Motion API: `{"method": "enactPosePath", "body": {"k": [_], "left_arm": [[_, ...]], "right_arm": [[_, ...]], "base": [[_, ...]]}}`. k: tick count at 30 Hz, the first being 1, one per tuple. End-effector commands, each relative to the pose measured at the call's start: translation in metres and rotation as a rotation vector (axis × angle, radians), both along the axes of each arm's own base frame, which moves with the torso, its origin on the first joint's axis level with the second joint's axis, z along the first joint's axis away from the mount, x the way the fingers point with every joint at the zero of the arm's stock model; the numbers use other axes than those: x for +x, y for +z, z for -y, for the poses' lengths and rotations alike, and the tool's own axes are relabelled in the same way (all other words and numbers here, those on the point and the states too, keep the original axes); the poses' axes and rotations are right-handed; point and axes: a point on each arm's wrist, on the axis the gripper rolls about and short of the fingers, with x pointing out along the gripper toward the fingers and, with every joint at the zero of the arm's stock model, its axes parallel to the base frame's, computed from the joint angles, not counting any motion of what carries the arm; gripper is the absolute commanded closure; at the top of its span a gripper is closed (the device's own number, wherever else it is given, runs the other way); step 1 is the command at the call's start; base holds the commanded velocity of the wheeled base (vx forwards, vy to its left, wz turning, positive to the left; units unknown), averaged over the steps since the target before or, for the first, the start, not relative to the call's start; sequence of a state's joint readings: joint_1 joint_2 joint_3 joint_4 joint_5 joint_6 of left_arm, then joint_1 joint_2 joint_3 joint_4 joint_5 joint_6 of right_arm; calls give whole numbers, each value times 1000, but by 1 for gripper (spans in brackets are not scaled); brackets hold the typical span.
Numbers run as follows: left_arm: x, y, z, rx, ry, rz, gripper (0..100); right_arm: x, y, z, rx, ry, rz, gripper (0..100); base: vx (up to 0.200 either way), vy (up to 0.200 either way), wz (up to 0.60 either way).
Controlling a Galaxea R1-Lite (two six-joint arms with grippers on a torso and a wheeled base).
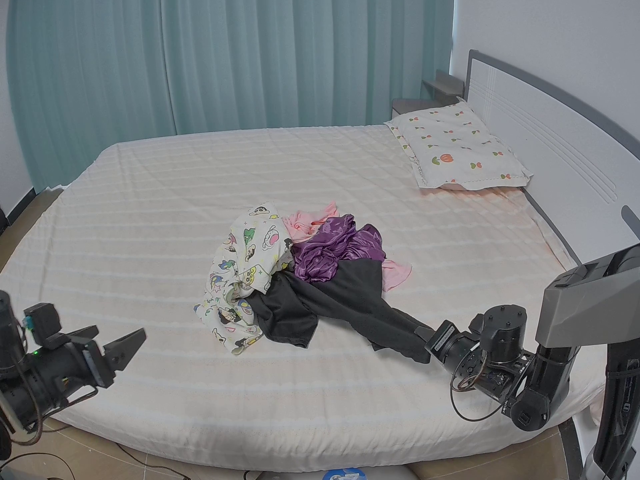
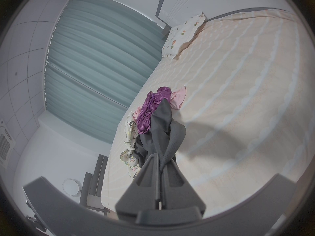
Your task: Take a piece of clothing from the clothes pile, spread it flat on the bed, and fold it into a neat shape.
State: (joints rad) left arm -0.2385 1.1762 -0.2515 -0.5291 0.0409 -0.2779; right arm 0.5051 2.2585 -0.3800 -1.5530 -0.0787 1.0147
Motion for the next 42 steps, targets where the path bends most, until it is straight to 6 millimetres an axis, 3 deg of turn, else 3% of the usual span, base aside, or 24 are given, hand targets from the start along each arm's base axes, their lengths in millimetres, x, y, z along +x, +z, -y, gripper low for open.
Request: {"method": "enactPosePath", "body": {"k": [1, 15, 21, 42], "left_arm": [[133, -171, 131, -19, -53, -372, 0], [191, -195, 180, -118, 6, -429, 0], [210, -199, 192, -136, 12, -384, 0], [250, -195, 217, -94, 102, -295, 0]], "right_arm": [[3, -4, -1, 23, 1, -5, 100], [6, -4, -3, 27, -2, 3, 100], [8, -5, -3, 25, -5, 4, 100], [9, -6, -3, 14, -12, 11, 100]], "base": [[0, 0, 0], [0, 0, 0], [0, 0, 0], [0, 0, 0]]}}
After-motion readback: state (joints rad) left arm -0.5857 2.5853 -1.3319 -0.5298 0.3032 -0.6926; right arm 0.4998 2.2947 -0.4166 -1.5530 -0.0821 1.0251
